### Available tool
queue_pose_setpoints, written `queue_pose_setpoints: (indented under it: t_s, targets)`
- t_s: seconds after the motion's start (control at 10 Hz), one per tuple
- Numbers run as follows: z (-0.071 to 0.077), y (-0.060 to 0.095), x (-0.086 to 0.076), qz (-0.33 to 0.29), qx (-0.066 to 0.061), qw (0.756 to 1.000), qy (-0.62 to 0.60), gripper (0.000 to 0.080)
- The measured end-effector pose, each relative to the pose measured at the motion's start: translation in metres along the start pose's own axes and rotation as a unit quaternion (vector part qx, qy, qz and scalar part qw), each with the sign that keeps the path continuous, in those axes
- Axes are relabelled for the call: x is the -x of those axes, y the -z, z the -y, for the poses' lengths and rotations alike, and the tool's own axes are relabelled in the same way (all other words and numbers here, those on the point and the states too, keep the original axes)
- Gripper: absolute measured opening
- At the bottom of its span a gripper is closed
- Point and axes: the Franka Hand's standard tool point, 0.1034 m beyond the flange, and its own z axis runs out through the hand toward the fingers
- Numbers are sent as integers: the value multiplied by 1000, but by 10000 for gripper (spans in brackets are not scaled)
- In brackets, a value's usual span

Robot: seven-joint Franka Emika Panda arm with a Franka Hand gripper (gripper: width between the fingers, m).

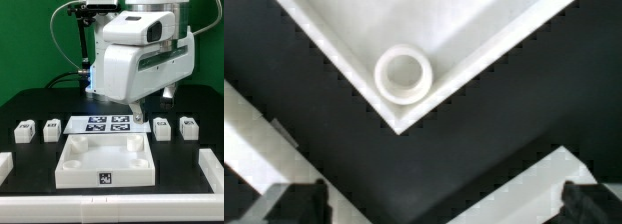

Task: Assemble one leg

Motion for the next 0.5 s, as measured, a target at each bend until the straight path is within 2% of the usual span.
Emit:
queue_pose_setpoints:
  t_s: [0.5]
  targets:
    - [0,0,0,0,0,1000,0,650]
